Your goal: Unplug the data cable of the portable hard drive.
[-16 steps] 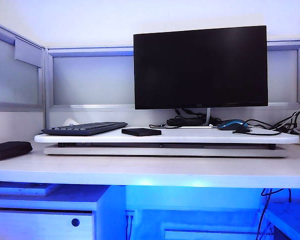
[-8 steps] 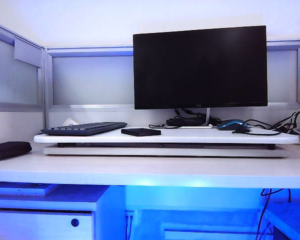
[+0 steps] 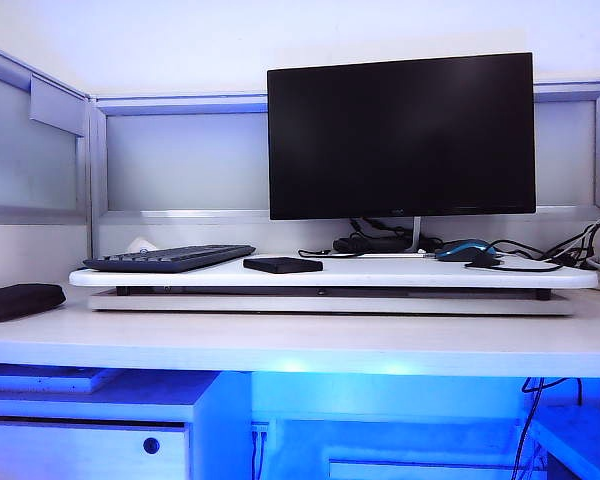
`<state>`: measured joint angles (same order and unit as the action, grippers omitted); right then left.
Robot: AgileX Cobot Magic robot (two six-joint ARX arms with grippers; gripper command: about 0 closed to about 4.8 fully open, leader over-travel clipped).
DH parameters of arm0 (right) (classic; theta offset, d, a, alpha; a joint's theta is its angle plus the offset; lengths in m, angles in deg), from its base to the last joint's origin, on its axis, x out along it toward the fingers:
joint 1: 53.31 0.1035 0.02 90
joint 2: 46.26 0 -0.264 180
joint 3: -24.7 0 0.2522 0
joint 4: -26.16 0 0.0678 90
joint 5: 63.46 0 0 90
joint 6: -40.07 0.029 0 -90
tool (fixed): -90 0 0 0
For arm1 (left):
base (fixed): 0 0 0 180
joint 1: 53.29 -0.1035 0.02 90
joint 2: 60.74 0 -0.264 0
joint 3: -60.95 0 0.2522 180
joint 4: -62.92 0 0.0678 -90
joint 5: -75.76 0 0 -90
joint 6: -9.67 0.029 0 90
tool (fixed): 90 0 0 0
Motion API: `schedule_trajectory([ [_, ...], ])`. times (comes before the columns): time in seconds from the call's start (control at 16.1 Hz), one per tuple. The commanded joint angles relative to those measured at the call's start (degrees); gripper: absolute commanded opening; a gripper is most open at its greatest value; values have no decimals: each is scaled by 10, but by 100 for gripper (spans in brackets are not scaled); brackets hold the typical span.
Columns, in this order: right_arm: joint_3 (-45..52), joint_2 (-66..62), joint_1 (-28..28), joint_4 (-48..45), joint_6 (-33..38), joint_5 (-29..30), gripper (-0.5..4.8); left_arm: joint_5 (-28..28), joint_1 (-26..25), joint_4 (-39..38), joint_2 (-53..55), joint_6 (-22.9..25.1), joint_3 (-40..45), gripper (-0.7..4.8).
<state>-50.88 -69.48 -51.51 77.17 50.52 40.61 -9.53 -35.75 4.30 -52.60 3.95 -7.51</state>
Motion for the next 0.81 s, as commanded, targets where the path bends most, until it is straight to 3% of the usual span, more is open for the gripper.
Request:
schedule_trajectory([
  [0.06, 88, 69, 0, -56, 0, -3, 479, 1, 0, 42, -70, -19, 89, 295],
  [0.19, 146, 109, -1, -94, 0, -5, 479, 0, -1, 61, -78, -25, 126, 281],
  [0.56, 264, 150, -1, -132, 5, -19, 479, 4, -2, 216, -79, -25, 261, 276],
  [0.81, 341, 150, -1, -235, 5, -52, 479, 22, -2, 320, -79, -30, 367, 276],
])
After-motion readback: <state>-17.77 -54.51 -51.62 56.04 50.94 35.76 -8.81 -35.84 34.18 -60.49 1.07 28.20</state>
